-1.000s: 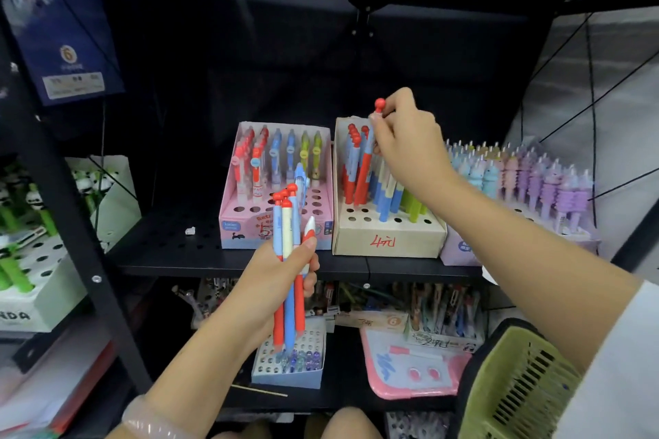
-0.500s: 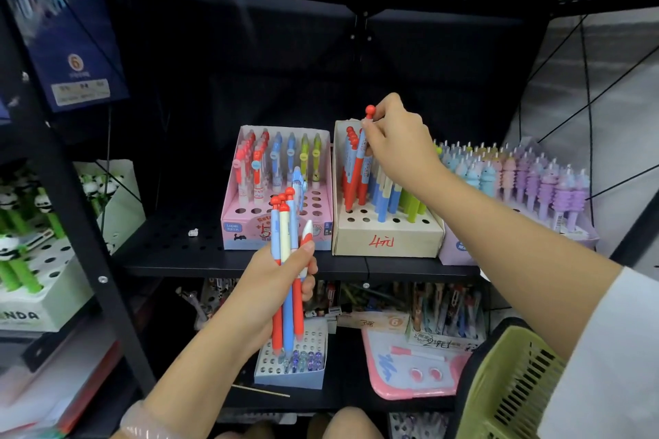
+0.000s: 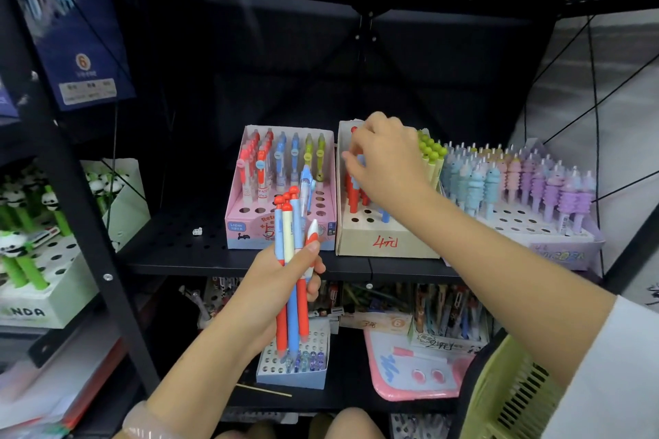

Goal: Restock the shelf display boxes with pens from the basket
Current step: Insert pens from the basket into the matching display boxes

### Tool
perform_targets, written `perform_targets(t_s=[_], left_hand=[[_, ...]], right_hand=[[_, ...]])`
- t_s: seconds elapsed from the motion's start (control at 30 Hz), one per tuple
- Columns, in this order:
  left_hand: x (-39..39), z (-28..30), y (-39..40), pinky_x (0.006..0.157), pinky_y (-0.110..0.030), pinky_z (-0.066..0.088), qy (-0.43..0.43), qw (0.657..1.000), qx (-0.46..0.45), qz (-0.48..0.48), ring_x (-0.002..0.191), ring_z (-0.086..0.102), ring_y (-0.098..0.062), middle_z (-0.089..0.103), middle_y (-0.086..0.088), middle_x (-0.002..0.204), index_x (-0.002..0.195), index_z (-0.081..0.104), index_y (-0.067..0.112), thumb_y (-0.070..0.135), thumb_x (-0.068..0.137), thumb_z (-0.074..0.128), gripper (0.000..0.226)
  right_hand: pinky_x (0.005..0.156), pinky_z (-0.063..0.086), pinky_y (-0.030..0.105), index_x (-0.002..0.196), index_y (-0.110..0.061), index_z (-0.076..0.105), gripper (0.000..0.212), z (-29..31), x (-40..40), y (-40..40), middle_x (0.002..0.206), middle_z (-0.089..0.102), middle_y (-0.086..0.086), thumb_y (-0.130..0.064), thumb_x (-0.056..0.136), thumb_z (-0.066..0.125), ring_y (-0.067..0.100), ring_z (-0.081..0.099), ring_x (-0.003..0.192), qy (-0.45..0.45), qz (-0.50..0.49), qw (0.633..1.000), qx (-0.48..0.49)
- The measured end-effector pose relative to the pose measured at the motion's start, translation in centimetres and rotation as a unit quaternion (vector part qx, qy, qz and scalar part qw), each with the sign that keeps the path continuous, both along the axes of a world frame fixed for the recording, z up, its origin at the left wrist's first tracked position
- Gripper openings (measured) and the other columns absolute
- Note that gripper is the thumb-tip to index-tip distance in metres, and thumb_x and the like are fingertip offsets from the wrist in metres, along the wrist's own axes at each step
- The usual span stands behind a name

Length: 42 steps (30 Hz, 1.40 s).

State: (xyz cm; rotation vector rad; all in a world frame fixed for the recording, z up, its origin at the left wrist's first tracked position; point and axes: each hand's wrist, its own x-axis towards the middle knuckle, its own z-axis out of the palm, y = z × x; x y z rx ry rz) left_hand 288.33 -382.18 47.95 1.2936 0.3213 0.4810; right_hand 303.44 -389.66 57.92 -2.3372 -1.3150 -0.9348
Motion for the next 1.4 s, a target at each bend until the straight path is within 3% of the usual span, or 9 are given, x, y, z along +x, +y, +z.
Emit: perform_targets(t_s=[0.13,0.2,0.27,0.43,0.53,0.73,1.1,1.23,1.4], left_hand=[[0.1,0.2,-0.2,0.048,-0.022,0.046,-0.014,1.0,-0.018,-0.005,0.048,0.048,-0.011,0.059,0.0,0.066,0.105,0.057,0.004,0.027,0.089,0.058,0.028],[0.1,0.3,-0.1,0.048,-0.022,0.046,-0.019,0.999,-0.026,-0.006,0.048,0.048,-0.011,0.059,0.0,0.065,0.101,0.057,0.006,0.028,0.087,0.059,0.026],[-0.1,0.3,0.1,0.048,-0.022,0.047,-0.024,0.999,-0.034,-0.005,0.048,0.048,-0.011,0.059,-0.001,0.067,0.102,0.058,0.008,0.028,0.086,0.06,0.027],[-1.0,0.1,1.8,0.049,-0.021,0.048,-0.015,0.998,-0.052,0.017,0.048,0.049,-0.011,0.06,-0.003,0.065,0.1,0.057,0.009,0.028,0.084,0.059,0.025],[-1.6,-0.1,3.1,0.049,-0.02,0.048,-0.01,0.997,-0.055,0.049,0.048,0.049,-0.011,0.061,-0.003,0.063,0.1,0.059,0.006,0.026,0.086,0.059,0.024],[-2.3,-0.4,4.4,0.049,-0.02,0.048,-0.017,0.995,-0.059,0.073,0.048,0.049,-0.011,0.06,-0.002,0.062,0.1,0.06,0.007,0.027,0.086,0.059,0.023],[-2.6,-1.0,5.6,0.049,-0.022,0.049,-0.021,0.995,-0.042,0.084,0.048,0.051,-0.013,0.065,-0.005,0.065,0.093,0.056,0.012,0.025,0.088,0.058,0.014],[-2.9,-0.9,5.7,0.05,-0.021,0.051,-0.036,0.994,-0.048,0.092,0.051,0.058,-0.012,0.069,-0.007,0.068,0.097,0.057,0.006,0.027,0.083,0.06,0.026],[-2.5,-0.8,5.4,0.064,-0.025,0.057,-0.089,0.983,-0.097,0.126,0.078,0.072,-0.022,0.074,-0.013,0.087,0.11,0.056,0.003,0.024,0.086,0.056,0.032]], right_hand=[[0.079,0.043,0.011,0.117,-0.016,0.061,0.028,-1.0,-2.0,0.4,0.104,0.059,-0.008,-0.026,0.098,0.044,0.005,0.056,0.092,0.331,0.203,0.922,-0.002],[0.077,0.053,0.017,0.099,-0.017,0.064,0.021,-1.6,-2.2,0.8,0.091,0.064,-0.003,-0.024,0.098,0.045,0.008,0.062,0.083,0.492,0.241,0.836,0.023],[0.075,0.056,0.021,0.087,-0.016,0.064,0.019,-1.8,-2.2,1.6,0.083,0.064,0.002,-0.022,0.097,0.048,0.01,0.062,0.075,0.531,0.249,0.808,0.05],[0.062,0.055,0.021,0.083,-0.013,0.06,0.021,0.7,-1.2,4.5,0.075,0.064,0.001,-0.026,0.096,0.049,0.007,0.063,0.065,0.513,0.234,0.794,0.228],[0.072,0.058,0.036,0.083,-0.013,0.052,0.017,1.6,0.0,6.6,0.082,0.067,0.01,-0.025,0.095,0.052,0.022,0.068,0.076,0.429,0.189,0.837,0.284],[0.058,0.045,0.031,0.1,-0.005,0.05,0.022,-0.7,0.2,9.4,0.074,0.055,0.004,-0.027,0.096,0.05,0.017,0.055,0.065,0.233,0.095,0.953,0.171],[0.084,0.043,0.034,0.113,-0.006,0.06,0.036,-1.7,1.7,11.3,0.13,0.04,0.014,-0.034,0.091,0.055,0.028,0.04,0.119,0.178,-0.052,0.983,0.0],[0.084,0.046,0.03,0.12,-0.008,0.05,0.041,-2.1,-0.1,10.2,0.127,0.041,0.01,-0.03,0.088,0.062,0.022,0.046,0.11,0.165,0.025,0.982,0.083],[0.065,0.039,0.008,0.085,-0.02,0.057,0.009,-4.8,-4.5,7.2,0.077,0.054,-0.012,-0.019,0.093,0.053,-0.006,0.049,0.069,0.291,0.222,0.928,0.074]])
